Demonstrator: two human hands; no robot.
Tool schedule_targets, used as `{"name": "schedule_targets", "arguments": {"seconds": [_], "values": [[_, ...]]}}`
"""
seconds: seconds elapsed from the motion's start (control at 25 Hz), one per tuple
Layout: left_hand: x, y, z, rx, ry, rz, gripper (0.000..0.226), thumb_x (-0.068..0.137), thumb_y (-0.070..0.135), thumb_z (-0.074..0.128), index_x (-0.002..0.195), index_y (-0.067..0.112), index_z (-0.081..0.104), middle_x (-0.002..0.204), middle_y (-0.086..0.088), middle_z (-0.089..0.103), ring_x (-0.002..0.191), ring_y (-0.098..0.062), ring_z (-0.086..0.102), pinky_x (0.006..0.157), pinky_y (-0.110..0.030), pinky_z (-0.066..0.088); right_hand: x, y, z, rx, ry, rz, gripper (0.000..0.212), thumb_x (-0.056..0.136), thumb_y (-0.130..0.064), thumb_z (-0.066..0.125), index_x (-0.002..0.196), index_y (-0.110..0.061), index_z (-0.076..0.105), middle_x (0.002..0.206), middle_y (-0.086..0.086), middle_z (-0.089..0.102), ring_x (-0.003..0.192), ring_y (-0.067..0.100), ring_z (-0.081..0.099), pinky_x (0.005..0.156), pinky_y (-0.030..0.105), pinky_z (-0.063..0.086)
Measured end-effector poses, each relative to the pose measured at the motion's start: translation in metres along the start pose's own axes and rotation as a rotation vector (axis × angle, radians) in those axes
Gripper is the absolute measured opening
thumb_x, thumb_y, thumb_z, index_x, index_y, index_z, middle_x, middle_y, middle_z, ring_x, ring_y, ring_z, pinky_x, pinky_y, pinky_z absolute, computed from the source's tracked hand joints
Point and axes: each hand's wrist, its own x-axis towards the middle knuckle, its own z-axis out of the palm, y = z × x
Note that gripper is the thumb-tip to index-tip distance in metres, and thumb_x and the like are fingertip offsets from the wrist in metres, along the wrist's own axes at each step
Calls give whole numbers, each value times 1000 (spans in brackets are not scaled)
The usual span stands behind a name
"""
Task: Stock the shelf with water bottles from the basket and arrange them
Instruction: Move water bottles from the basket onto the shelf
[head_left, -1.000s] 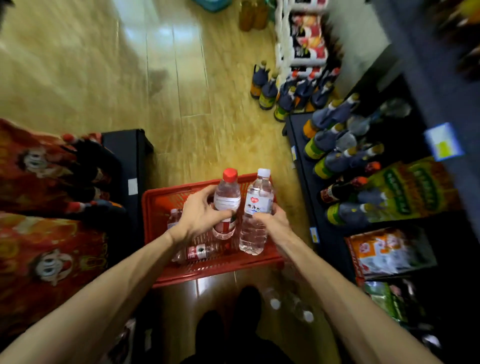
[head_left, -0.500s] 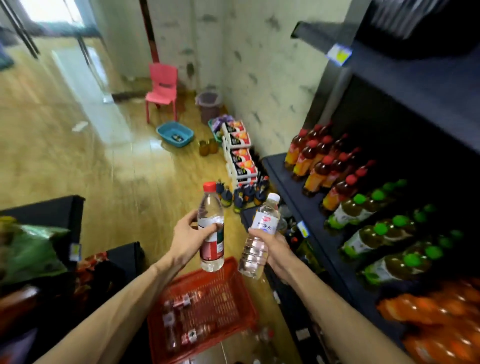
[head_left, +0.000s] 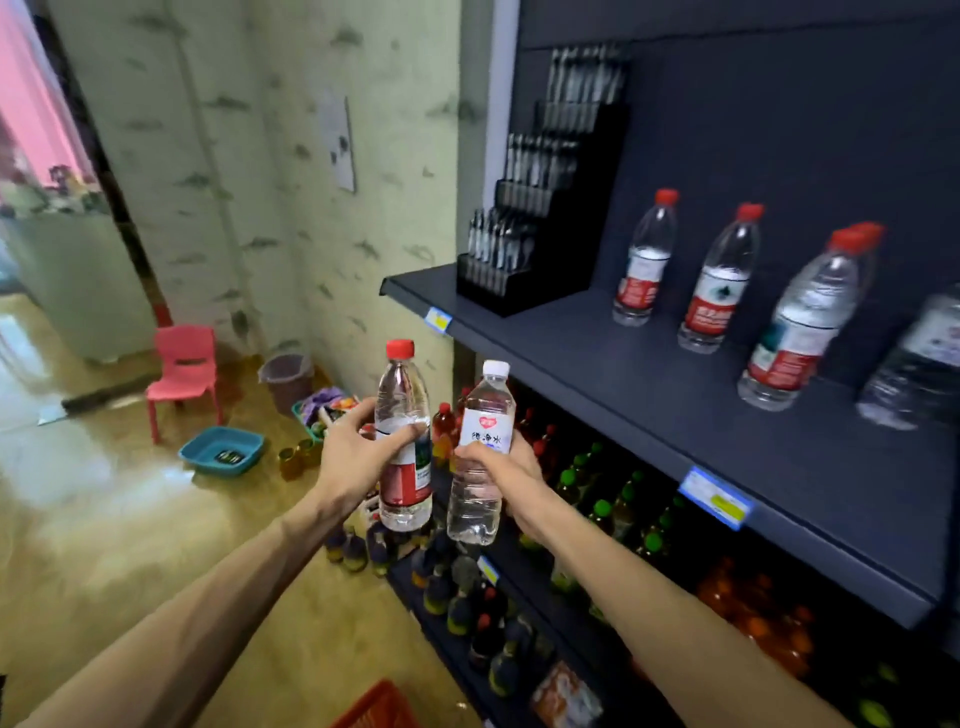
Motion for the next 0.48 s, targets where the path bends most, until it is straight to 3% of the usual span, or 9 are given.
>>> {"name": "schedule_targets", "arguments": {"seconds": [0.08, 0.24, 0.36, 0.48], "values": [[11, 19, 17, 6, -38, 27, 56, 64, 46, 88, 111, 20, 76, 97, 5, 80, 88, -12, 76, 82, -30, 60, -8, -21, -18, 60, 17, -39, 49, 71, -19, 85, 115, -19, 63, 101, 3, 77, 88, 15, 75, 79, 31, 62], [19, 64, 60, -18, -85, 84, 59, 56, 59, 84, 102, 22, 77, 93, 7, 80, 84, -10, 74, 81, -32, 60, -33, -65, -65, 87, 126, -98, 60, 63, -26, 84, 118, -17, 63, 104, 4, 78, 90, 17, 75, 82, 33, 61], [21, 109, 99, -105, -140, 151, 40, 71, 39, 89, 101, 16, 76, 94, -2, 79, 81, -12, 70, 75, -26, 58, -47, -99, -105, 91, 209, -177, 55, 72, -22, 83, 122, -15, 62, 109, 3, 76, 93, 15, 72, 81, 27, 58], [16, 149, 133, -147, -202, 250, 25, 80, 25, 86, 101, 18, 76, 93, 2, 78, 82, -11, 71, 78, -28, 55, -63, -125, -137, 65, 299, -237, 64, 66, -30, 84, 125, -16, 61, 112, 3, 75, 103, 18, 72, 86, 31, 58]]}}
